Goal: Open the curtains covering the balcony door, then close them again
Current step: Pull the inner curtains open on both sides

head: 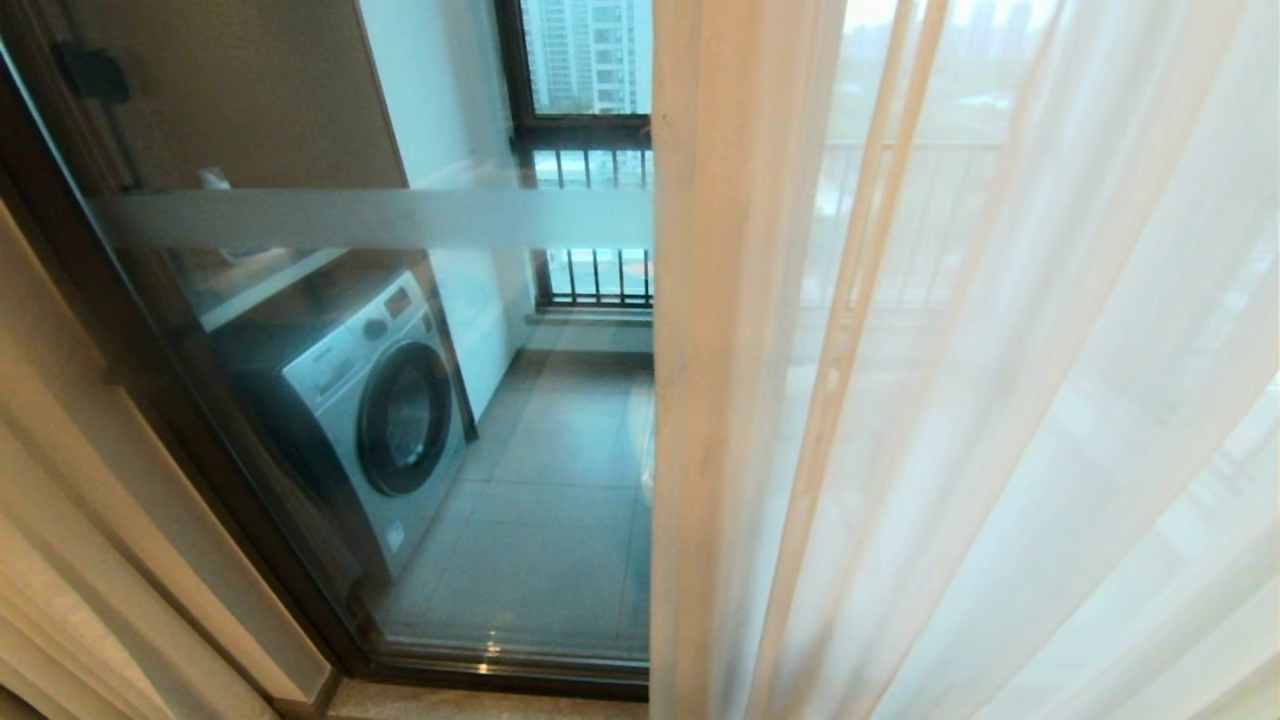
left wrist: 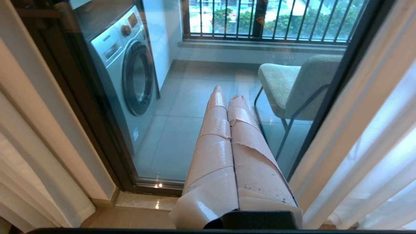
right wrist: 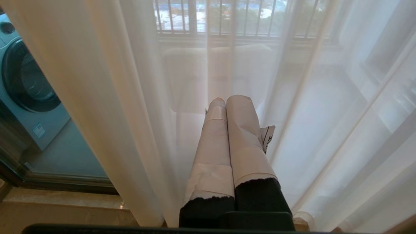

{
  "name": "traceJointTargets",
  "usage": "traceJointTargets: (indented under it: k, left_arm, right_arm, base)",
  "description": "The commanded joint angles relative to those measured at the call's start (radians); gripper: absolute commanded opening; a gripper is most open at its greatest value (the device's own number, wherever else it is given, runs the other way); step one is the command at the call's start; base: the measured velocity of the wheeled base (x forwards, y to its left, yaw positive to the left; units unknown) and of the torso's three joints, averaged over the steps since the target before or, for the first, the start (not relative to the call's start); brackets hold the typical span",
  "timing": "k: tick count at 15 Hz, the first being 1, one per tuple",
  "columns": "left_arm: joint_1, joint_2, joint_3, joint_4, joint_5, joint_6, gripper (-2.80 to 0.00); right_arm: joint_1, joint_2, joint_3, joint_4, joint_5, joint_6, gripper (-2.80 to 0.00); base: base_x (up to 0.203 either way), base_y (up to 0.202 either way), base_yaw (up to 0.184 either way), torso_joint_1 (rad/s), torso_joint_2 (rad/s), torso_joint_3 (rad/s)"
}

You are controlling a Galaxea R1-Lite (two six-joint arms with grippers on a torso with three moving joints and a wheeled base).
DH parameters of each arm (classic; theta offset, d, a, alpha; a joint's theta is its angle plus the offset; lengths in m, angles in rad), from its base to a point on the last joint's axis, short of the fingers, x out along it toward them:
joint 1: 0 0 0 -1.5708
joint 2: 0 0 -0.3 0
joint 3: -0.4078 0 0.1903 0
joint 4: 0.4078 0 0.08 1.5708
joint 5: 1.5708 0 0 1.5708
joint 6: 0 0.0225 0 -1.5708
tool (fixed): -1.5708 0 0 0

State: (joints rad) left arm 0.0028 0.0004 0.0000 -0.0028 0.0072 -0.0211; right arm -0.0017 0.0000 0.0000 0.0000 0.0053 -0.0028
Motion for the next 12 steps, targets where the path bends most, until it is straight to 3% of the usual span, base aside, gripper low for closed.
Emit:
traceJointTargets:
  k: [1, 9, 12]
  left_arm:
    - [0.000, 0.000, 0.000, 0.000, 0.000, 0.000, -2.80]
    - [0.000, 0.000, 0.000, 0.000, 0.000, 0.000, -2.80]
    - [0.000, 0.000, 0.000, 0.000, 0.000, 0.000, -2.80]
  right_arm:
    - [0.000, 0.000, 0.000, 0.000, 0.001, 0.000, -2.80]
    - [0.000, 0.000, 0.000, 0.000, -0.001, 0.000, -2.80]
    - [0.000, 0.000, 0.000, 0.003, 0.007, -0.043, -2.80]
  base:
    - [0.000, -0.143, 0.002, 0.006, 0.00, 0.002]
    - [0.000, -0.011, 0.000, 0.000, 0.00, 0.001]
    - [0.000, 0.000, 0.000, 0.000, 0.00, 0.000]
